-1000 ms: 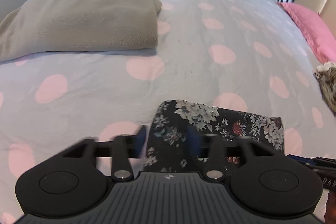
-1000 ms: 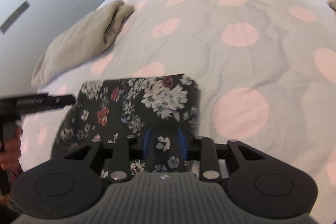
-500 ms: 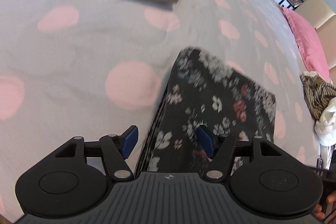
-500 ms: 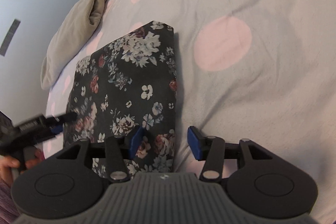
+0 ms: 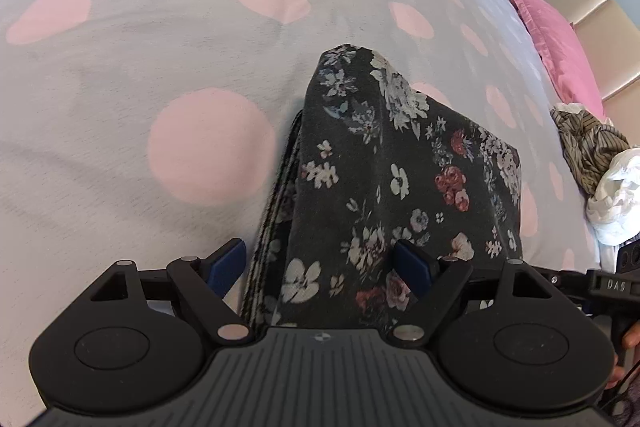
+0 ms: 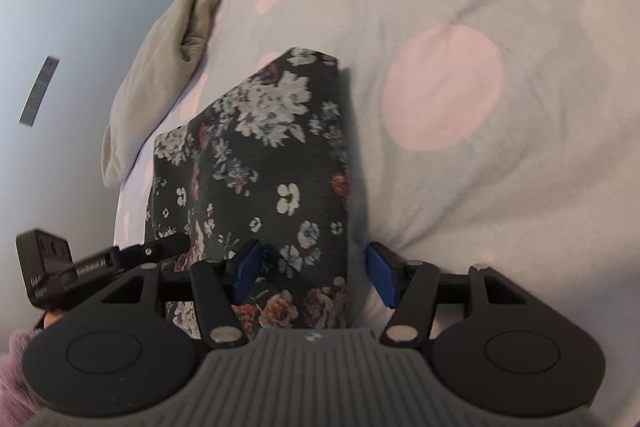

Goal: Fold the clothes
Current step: 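Lift the folded jeans with both grippers and carry them toward the beige garment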

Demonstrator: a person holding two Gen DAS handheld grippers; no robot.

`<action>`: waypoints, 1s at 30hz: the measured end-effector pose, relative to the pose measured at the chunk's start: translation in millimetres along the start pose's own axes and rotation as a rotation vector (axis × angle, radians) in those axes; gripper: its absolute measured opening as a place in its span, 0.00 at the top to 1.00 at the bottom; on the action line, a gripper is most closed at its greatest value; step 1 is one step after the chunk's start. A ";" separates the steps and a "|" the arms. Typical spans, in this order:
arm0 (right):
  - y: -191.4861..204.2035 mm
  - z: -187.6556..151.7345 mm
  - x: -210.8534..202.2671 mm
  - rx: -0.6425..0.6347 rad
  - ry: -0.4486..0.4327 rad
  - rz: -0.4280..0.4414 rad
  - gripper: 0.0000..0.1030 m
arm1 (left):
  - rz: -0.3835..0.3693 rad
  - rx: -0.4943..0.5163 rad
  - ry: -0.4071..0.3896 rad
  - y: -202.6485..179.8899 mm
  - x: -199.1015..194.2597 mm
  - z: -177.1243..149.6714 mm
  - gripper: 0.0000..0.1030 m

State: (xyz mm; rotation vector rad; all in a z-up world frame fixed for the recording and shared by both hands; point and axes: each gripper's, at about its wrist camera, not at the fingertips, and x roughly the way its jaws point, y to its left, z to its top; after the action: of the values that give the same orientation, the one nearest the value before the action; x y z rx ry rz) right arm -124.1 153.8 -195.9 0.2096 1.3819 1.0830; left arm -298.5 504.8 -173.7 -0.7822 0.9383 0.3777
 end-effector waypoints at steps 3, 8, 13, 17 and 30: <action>-1.3 1.5 3.2 0.006 -0.022 0.018 0.56 | -0.005 0.023 -0.011 -3.5 0.7 -2.1 0.31; -12.2 2.9 4.3 0.082 -0.047 0.065 0.74 | -0.006 0.036 -0.028 -9.2 -4.5 -3.6 0.46; 2.9 -3.3 -12.0 0.038 -0.104 0.078 0.89 | 0.012 0.035 -0.052 -15.7 -12.4 -9.5 0.62; 17.6 -4.4 -30.2 -0.009 -0.132 0.113 0.89 | 0.041 0.058 -0.070 -25.7 -17.9 -16.6 0.68; 8.4 4.2 -24.5 0.041 -0.053 -0.047 0.63 | 0.019 -0.022 0.018 -12.2 -12.4 -28.6 0.36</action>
State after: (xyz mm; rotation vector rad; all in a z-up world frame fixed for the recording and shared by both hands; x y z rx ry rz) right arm -120.2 142.8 -172.4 0.2333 1.3554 1.0047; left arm -314.5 476.0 -168.1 -0.7980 0.9602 0.3990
